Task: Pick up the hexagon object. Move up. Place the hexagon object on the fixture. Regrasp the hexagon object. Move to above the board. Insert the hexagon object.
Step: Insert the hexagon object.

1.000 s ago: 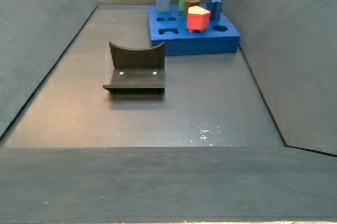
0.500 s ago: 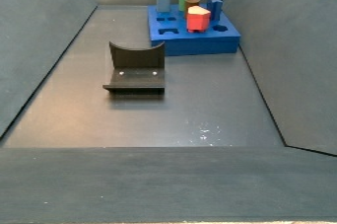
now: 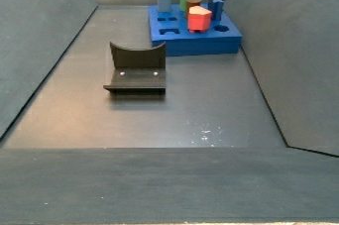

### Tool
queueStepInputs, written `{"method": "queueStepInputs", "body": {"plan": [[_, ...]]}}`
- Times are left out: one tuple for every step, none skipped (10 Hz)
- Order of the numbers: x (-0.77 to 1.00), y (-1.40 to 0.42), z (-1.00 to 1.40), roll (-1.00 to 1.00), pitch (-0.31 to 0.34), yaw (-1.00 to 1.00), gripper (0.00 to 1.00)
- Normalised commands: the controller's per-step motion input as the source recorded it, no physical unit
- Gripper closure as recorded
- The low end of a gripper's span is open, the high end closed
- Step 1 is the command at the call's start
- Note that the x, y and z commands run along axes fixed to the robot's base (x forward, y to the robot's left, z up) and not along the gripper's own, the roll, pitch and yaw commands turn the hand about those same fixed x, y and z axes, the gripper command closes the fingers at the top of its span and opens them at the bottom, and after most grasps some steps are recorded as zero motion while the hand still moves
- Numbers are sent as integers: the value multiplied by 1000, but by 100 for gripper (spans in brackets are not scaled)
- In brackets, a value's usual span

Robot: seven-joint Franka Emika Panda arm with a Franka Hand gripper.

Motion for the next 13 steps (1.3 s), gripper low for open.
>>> {"method": "queueStepInputs", "body": {"plan": [[-563, 509, -757, -6, 0, -186, 100], [-523, 463, -629, -10, 30, -400, 100], [-489, 323, -514, -23, 79, -560, 100], [-437, 211, -494, -27, 101, -669, 100], [-137, 186, -511, -80, 24, -683, 100], [143, 83, -460, -141, -19, -577, 100], [306, 0, -429, -150, -53, -529, 100], [403, 0, -369, -111, -70, -466, 100], [343, -11, -303, -60, -27, -346, 100], [57, -51, -129, 0, 19, -9, 100], [-140, -71, 0, 0, 0, 166, 100], [-183, -134, 0, 13, -20, 134, 100], [-20, -66, -254, 3, -24, 103, 100]]}}
